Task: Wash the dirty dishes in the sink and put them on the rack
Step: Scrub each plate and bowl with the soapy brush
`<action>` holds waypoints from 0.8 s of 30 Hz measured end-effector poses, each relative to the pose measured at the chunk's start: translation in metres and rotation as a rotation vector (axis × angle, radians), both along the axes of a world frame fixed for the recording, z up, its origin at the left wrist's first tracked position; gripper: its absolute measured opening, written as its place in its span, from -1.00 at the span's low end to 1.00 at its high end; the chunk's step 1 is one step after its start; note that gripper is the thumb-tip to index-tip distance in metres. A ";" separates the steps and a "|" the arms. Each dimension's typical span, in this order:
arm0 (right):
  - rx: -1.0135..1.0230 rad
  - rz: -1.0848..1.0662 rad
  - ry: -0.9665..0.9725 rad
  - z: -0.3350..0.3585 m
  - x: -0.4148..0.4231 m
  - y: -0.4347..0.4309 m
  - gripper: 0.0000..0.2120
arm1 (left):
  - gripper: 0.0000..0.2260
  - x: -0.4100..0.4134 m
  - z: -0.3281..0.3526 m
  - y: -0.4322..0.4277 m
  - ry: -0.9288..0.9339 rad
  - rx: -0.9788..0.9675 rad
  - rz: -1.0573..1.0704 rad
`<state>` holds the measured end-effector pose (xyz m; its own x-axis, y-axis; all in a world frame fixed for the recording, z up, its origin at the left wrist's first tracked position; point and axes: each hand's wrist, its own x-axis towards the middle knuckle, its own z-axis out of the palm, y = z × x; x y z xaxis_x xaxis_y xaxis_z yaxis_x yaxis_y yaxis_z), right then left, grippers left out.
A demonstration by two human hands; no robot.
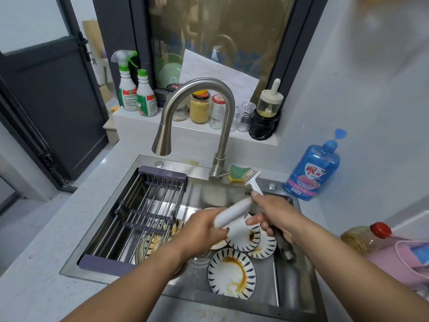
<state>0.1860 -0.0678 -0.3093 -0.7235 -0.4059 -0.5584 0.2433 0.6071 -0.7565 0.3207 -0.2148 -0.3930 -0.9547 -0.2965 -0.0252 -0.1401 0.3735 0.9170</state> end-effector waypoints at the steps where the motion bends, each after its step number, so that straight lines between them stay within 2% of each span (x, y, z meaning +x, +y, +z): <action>1: 0.016 0.064 0.095 0.004 0.000 0.005 -0.75 | -0.62 0.001 -0.002 -0.002 -0.011 0.162 0.101; 3: 0.088 0.226 0.355 0.011 0.001 0.015 -0.73 | -0.60 0.002 -0.003 -0.007 -0.024 0.347 0.255; 6: 0.306 0.562 0.739 0.025 0.011 0.029 -0.64 | -0.58 -0.002 -0.006 -0.017 -0.003 0.499 0.363; 9: 0.552 0.822 0.960 0.036 0.030 0.031 -0.57 | -0.55 -0.006 -0.003 -0.018 0.012 0.538 0.346; 11: 0.598 0.873 1.066 0.040 0.033 0.027 -0.55 | -0.54 -0.008 -0.002 -0.016 0.016 0.541 0.325; 14: 0.643 0.812 1.068 0.045 0.014 0.026 -0.59 | -0.59 -0.004 -0.002 -0.013 0.023 0.577 0.320; 17: 0.732 0.773 1.009 0.053 -0.004 0.032 -0.64 | -0.52 -0.001 -0.002 -0.013 0.035 0.582 0.298; 20: 0.665 0.777 1.013 0.055 0.001 0.034 -0.63 | -0.56 -0.005 0.000 -0.015 0.029 0.577 0.290; 24: 0.565 0.899 1.147 0.054 0.020 0.021 -0.64 | -0.57 -0.007 0.000 -0.015 -0.011 0.546 0.291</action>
